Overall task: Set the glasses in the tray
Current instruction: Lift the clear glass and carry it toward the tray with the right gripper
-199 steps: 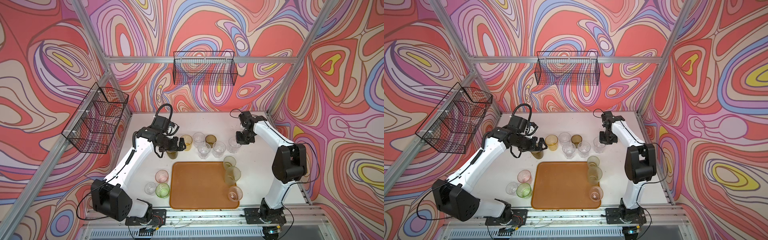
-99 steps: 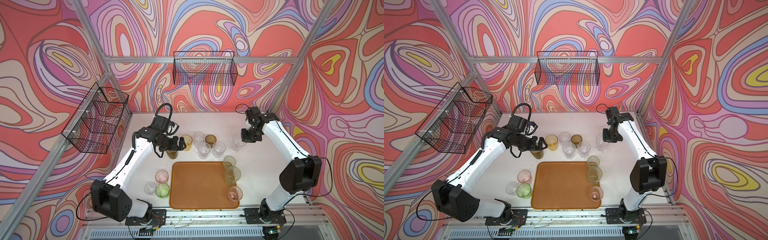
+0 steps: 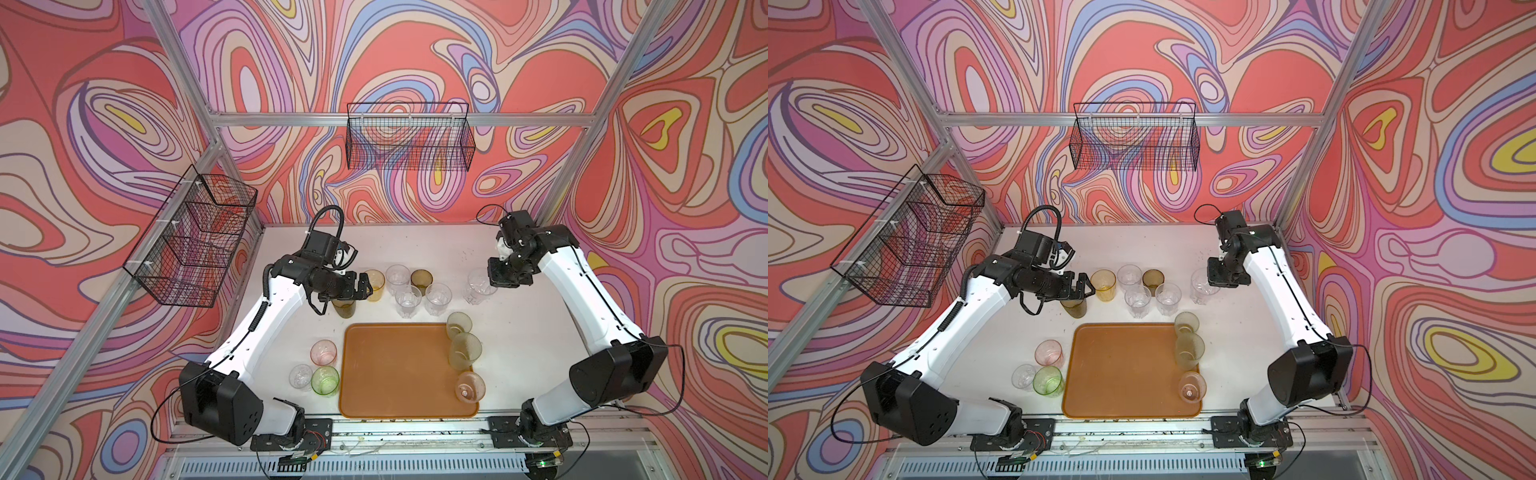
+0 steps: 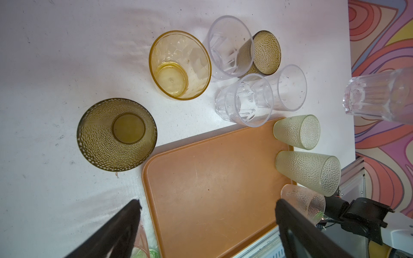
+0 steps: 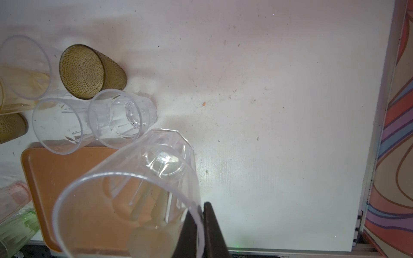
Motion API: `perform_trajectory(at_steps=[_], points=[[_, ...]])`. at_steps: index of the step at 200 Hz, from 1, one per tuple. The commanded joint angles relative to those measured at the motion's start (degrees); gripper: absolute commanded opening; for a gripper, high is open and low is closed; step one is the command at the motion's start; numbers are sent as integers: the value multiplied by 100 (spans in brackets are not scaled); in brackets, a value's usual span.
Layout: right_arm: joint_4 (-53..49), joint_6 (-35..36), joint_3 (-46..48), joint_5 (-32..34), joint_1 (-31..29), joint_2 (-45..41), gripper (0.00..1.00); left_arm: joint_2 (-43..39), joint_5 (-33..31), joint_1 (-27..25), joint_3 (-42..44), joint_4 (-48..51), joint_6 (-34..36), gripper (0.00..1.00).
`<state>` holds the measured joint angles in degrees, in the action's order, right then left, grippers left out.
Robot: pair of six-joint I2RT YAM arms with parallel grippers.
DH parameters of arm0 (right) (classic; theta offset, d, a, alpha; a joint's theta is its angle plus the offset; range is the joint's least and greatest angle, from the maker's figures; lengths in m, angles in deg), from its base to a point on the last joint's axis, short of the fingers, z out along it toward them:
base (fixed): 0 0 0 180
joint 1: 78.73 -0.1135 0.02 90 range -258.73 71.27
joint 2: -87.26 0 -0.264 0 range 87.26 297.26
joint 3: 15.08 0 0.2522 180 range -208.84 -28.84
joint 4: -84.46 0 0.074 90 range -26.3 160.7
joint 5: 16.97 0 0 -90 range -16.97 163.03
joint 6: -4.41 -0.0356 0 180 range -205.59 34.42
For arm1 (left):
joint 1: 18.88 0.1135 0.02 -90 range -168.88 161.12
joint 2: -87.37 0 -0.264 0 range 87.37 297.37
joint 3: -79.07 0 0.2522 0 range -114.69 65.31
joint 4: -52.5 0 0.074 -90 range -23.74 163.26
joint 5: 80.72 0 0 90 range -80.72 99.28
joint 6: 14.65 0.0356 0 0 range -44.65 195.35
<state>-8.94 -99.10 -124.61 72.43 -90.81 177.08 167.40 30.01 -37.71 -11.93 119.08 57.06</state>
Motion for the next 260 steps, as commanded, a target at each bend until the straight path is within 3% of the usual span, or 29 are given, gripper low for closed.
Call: perform_trajectory(at_steps=[1,155,260], points=[[-207,42,-236,-74,-264,-40,0,-62,45,-23,14,-39,-37,97],[227,-263,-102,-3,-1870,384,0,-66,-4,-18,15,18,-51,97],[674,83,481,-33,-2161,789,0,-73,-16,-18,-20,58,-79,97]])
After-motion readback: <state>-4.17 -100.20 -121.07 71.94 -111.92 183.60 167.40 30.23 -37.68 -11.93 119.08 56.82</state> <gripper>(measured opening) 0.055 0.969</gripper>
